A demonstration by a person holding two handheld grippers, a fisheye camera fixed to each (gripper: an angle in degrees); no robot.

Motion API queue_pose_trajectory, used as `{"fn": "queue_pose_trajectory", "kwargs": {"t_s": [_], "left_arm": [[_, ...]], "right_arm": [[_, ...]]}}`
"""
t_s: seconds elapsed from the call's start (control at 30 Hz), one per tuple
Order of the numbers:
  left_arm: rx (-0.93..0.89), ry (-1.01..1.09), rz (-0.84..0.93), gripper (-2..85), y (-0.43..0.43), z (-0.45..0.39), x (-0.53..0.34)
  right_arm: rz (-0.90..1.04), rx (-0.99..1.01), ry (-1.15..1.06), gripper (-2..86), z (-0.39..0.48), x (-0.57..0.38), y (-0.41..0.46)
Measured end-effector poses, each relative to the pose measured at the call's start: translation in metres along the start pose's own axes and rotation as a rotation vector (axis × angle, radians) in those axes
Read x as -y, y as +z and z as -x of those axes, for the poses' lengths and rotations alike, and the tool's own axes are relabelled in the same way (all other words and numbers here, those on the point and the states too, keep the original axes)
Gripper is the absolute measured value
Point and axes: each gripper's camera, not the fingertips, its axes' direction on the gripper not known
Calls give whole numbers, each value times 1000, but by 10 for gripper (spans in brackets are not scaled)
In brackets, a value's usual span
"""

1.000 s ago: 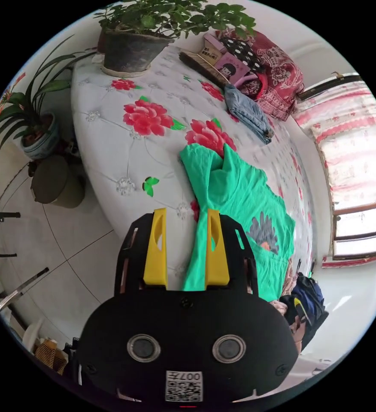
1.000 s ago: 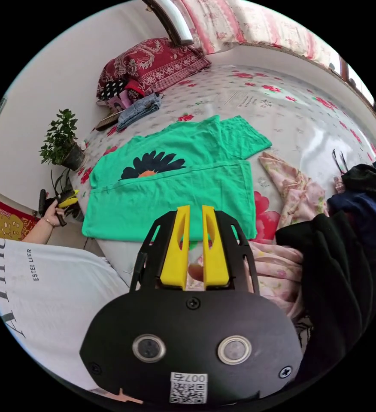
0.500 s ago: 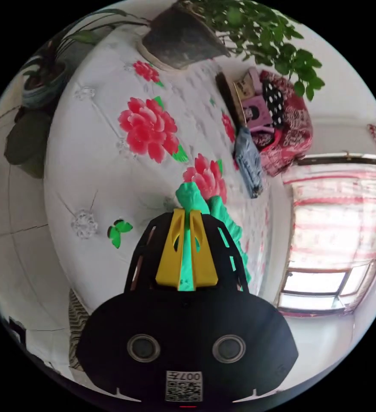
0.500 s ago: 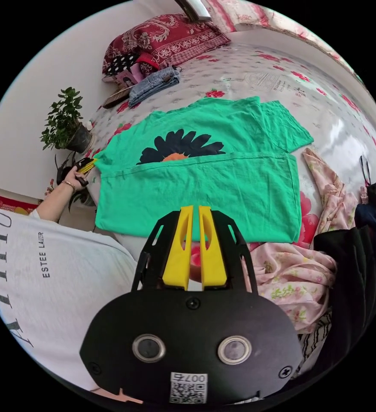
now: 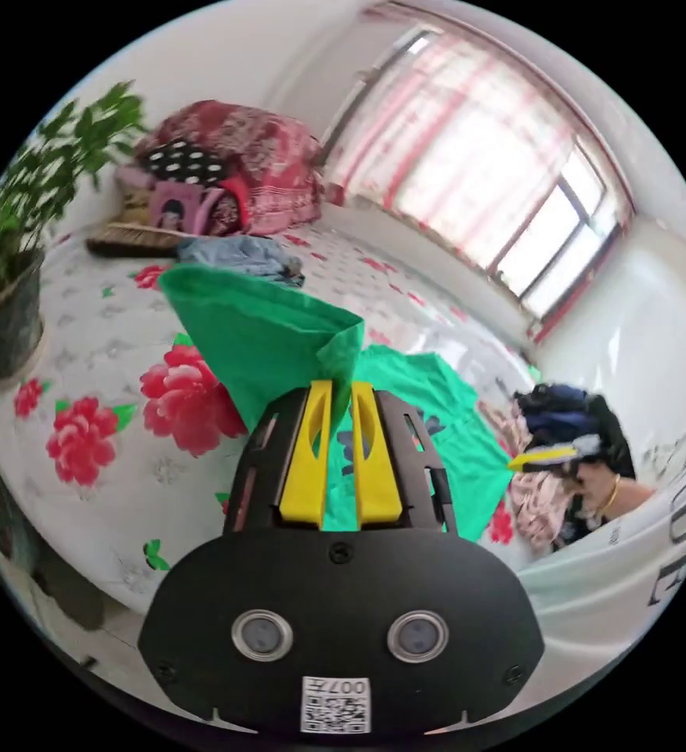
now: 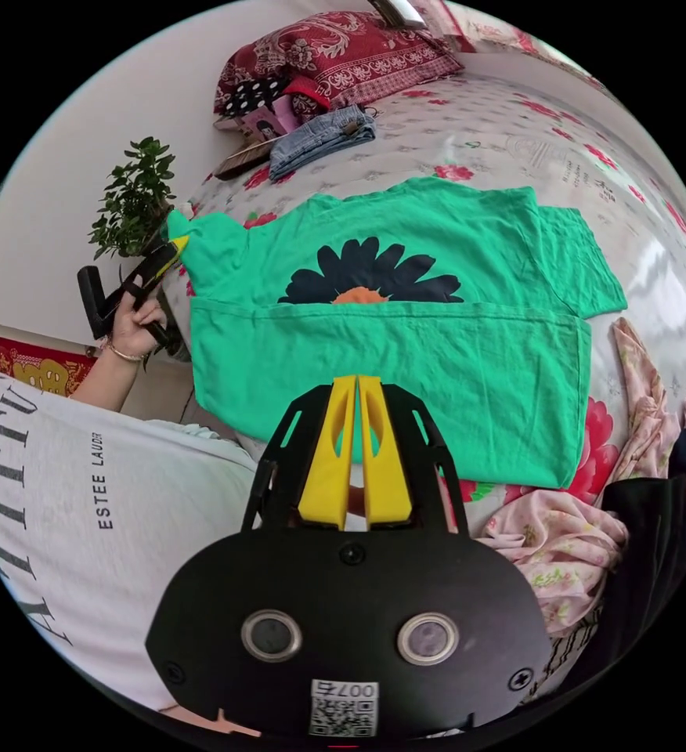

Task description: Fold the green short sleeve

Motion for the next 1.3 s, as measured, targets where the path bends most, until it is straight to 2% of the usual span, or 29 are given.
{"fn": "queue_pose_trajectory", "kwargs": {"t_s": [0.07, 0.33, 0.43, 0.63, 0.73, 0.8, 0.87, 0.9, 1.0, 1.1, 1.17, 1.23, 1.3], "left_arm": [[71, 71, 139, 71, 38, -30, -20], [43, 150, 138, 84, 46, -75, -48], [37, 119, 154, 81, 61, -75, -58], [-21, 181, 428, 74, 144, -100, -86], [36, 259, 430, 61, 152, -123, -96], [3, 249, 457, 53, 159, -128, -101], [-18, 226, 461, 52, 159, -135, -105], [-4, 230, 445, 52, 157, -138, -105], [104, 243, 315, 53, 138, -155, -93], [98, 207, 241, 64, 147, -164, -74], [71, 202, 325, 78, 189, -170, -68], [44, 175, 468, 79, 231, -170, -76], [47, 169, 437, 67, 238, -172, -79]], "right_arm": [[-2, 18, 16, 6, 4, 0, 9], [31, 56, -53, 41, 49, 24, 60], [30, 76, -190, 51, 97, 57, 90], [68, 114, -464, 68, 189, 115, 157], [91, 112, -555, 71, 217, 128, 186], [208, 125, -605, 71, 228, 131, 231], [437, 142, -627, 71, 225, 122, 279], [426, 170, -651, 70, 221, 118, 279], [292, 189, -616, 62, 200, 142, 236], [89, 150, -522, 58, 167, 185, 189], [30, 120, -450, 56, 146, 208, 180], [84, 167, -373, 52, 124, 228, 200], [156, 151, -362, 45, 117, 235, 221]]}}
